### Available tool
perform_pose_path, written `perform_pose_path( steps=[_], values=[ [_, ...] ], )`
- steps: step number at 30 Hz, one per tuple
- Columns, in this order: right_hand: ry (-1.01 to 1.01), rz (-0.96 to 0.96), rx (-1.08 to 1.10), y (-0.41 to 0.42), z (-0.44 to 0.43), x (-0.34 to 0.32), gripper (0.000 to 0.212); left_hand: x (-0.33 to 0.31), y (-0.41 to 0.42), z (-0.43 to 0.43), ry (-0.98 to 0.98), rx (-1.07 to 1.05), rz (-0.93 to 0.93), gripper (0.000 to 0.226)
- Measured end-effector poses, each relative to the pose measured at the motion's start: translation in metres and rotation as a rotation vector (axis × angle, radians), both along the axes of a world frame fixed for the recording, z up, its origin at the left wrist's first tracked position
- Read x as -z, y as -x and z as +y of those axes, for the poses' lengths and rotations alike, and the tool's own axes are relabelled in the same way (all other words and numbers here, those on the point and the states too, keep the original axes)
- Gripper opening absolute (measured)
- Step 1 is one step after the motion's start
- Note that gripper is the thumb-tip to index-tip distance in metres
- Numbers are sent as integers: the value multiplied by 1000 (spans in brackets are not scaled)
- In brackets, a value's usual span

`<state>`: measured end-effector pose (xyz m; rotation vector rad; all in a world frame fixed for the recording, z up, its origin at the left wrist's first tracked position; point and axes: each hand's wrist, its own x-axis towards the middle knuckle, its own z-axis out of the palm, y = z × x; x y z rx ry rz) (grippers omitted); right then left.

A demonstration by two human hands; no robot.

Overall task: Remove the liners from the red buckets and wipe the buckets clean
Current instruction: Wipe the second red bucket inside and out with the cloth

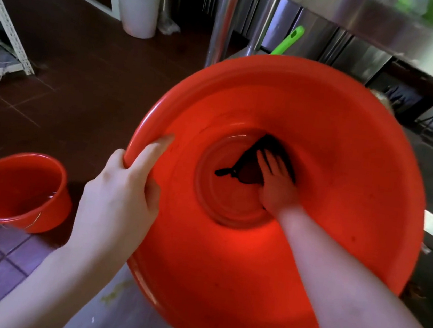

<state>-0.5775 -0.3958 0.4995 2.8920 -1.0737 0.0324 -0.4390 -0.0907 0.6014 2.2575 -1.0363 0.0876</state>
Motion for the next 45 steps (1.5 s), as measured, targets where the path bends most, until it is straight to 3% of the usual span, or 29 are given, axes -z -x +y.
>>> perform_pose_path(
  steps=[3, 6, 9, 12, 19, 24, 28, 30, 33, 35, 37, 39, 41, 45],
  values=[
    [-43, 103, 98, 18, 24, 17, 81, 0, 1, -3, 29, -14, 10, 68],
    [-119, 295, 37, 21, 55, 21, 74, -3, 3, -2, 33, 0, 26, 67],
    [-379, 371, 39, 8, 89, 9, 60, -4, -5, 0, 33, 31, 33, 64],
    [-547, 152, 119, -3, 117, -26, 39, -6, -18, 3, 0, 87, 134, 62],
    [-159, -496, 137, 34, 188, -153, 57, -22, -28, 13, -47, 160, 352, 74],
    [1, -619, 304, 73, 242, -217, 55, -34, -40, 18, 109, 152, 883, 75],
    [-23, -652, 434, 92, 273, -227, 50, -43, -38, 29, 165, 258, 1031, 72],
    [-60, -668, 486, 99, 286, -221, 48, -43, -38, 38, 63, 307, 889, 69],
    [-142, -749, 585, 108, 298, -210, 44, -37, -37, 58, -193, 319, 402, 75],
    [-188, -836, 668, 112, 304, -201, 37, -38, -33, 73, -129, 282, 29, 76],
    [-252, -921, 735, 113, 312, -192, 26, -41, -25, 76, 56, 385, -242, 75],
    [-382, -1017, 820, 112, 319, -183, 18, -46, -11, 68, 53, 595, -392, 78],
    [-518, -1133, 888, 110, 327, -176, 16, -49, 5, 56, -134, 739, -477, 83],
    [-722, -1324, 936, 106, 335, -171, 15, -45, 13, 44, -223, 774, -646, 67]
  ],
)
